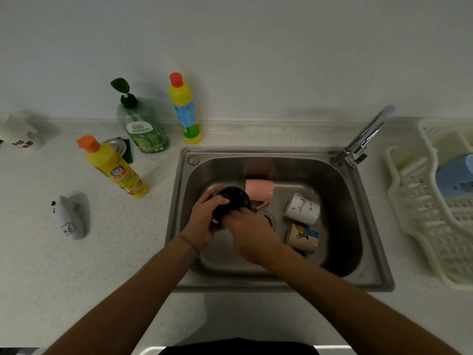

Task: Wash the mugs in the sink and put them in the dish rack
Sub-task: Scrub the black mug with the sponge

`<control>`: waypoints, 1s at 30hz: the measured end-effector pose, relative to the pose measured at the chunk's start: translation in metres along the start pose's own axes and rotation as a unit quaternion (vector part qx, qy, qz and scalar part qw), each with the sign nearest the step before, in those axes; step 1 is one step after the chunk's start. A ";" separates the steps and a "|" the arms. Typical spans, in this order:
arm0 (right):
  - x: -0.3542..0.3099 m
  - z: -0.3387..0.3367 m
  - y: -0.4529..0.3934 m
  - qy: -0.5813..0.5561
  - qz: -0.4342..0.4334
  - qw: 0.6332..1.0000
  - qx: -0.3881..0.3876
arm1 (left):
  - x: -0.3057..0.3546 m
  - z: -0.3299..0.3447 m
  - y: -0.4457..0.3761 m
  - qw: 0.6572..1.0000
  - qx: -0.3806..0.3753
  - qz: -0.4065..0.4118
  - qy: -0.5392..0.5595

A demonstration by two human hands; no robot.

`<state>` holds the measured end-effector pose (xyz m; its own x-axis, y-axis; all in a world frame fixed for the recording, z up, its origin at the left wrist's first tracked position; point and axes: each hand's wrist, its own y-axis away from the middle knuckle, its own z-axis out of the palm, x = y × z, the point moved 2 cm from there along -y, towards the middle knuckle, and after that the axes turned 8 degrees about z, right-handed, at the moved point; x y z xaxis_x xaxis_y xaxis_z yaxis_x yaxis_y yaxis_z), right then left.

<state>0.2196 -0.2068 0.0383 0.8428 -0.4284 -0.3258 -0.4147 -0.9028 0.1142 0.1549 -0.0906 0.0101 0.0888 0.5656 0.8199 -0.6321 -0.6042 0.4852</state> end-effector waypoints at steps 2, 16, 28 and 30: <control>0.007 0.001 0.000 0.046 0.000 0.999 0.004 | -0.001 -0.001 -0.002 1.000 -0.009 -0.009 0.001; -0.016 0.006 -0.008 -0.123 0.094 0.988 -0.023 | -0.002 0.003 0.000 0.999 0.043 -0.027 0.004; -0.029 0.001 -0.014 -0.203 0.131 0.970 0.006 | -0.006 0.002 -0.002 0.997 0.039 0.023 0.062; -0.020 0.000 -0.010 -0.052 0.036 0.997 -0.044 | -0.005 -0.005 -0.002 0.998 0.041 0.008 0.055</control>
<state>0.2069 -0.1896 0.0436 0.7700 -0.4893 -0.4095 -0.4370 -0.8721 0.2204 0.1519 -0.0893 0.0031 -0.0085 0.6109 0.7917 -0.5668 -0.6552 0.4995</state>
